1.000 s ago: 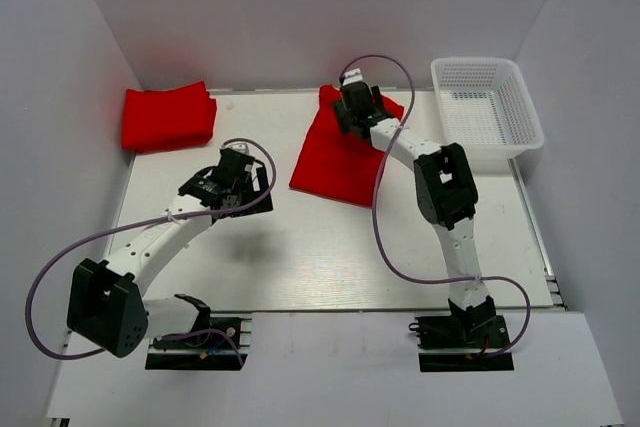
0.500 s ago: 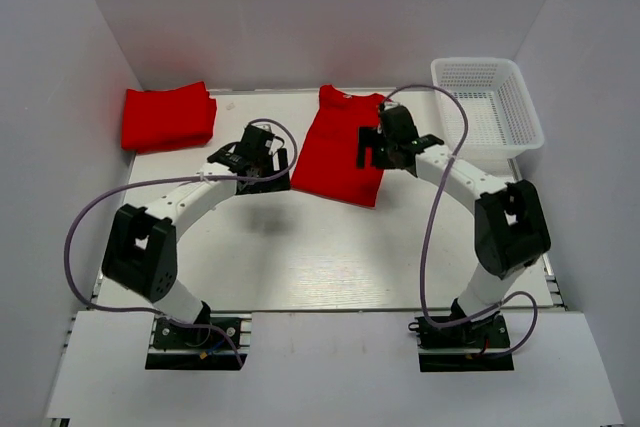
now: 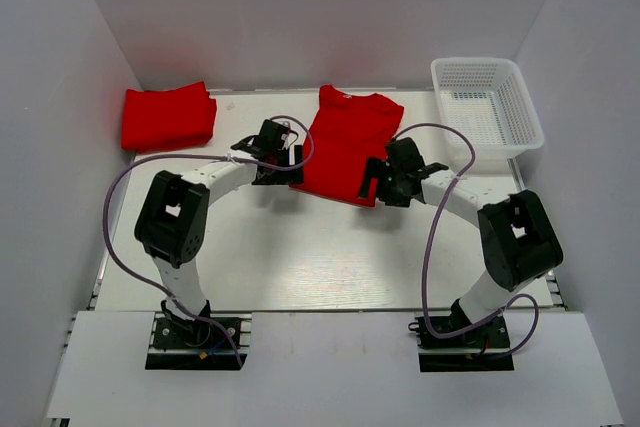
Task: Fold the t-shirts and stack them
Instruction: Grab one side of the 2/3 rectangular tshirt with both arms, then fold the long partially folded tshirt into a neat square
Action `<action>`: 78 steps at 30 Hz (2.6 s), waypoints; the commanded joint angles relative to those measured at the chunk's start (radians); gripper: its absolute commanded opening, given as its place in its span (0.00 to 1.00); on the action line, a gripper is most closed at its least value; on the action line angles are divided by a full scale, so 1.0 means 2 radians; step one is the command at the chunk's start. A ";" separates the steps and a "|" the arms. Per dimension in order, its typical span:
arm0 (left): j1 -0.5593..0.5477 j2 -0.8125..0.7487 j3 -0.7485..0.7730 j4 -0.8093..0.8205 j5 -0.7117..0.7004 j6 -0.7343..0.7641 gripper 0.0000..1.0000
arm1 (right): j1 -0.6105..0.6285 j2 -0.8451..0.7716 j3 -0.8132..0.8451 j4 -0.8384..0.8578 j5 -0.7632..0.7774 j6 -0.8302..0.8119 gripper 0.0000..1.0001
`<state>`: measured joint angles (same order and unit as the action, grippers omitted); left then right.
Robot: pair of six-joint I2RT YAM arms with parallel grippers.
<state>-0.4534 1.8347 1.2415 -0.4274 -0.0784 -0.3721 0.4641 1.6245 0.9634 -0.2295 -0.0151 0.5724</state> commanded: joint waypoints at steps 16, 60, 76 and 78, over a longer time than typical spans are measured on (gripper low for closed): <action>-0.003 0.075 0.030 0.060 0.051 0.037 0.48 | -0.001 0.060 0.004 0.053 0.005 0.046 0.65; -0.021 -0.358 -0.139 -0.038 0.075 -0.067 0.00 | 0.049 -0.218 -0.008 -0.220 -0.048 -0.018 0.00; -0.010 -0.190 0.019 -0.038 -0.063 -0.067 0.00 | 0.001 -0.054 0.201 -0.255 0.013 -0.048 0.00; -0.010 -0.177 0.036 -0.032 -0.078 -0.067 0.00 | -0.009 -0.038 0.211 -0.246 0.013 -0.054 0.00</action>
<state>-0.4919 1.4765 1.2472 -0.5156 -0.1150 -0.5098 0.4774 1.5341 1.3270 -0.7120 -0.0219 0.5068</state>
